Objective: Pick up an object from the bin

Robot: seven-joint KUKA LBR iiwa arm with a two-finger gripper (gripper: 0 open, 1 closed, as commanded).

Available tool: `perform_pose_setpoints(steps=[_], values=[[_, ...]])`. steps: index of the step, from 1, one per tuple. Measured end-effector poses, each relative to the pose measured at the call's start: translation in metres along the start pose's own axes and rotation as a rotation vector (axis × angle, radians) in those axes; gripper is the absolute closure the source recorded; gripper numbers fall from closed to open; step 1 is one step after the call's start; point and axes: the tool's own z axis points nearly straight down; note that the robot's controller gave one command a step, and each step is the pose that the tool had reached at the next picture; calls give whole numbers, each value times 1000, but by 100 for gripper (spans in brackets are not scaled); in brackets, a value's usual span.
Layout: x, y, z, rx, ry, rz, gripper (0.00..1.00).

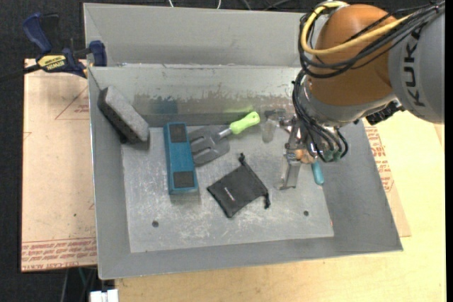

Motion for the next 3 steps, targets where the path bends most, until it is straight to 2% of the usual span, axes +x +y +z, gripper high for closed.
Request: perform_pose_setpoints(steps=[1,2,3], values=[[-1,0,-4,0,-8,0,0],[12,14,69,-2,-12,60,0],[-1,40,124,0,-20,-81,0]])
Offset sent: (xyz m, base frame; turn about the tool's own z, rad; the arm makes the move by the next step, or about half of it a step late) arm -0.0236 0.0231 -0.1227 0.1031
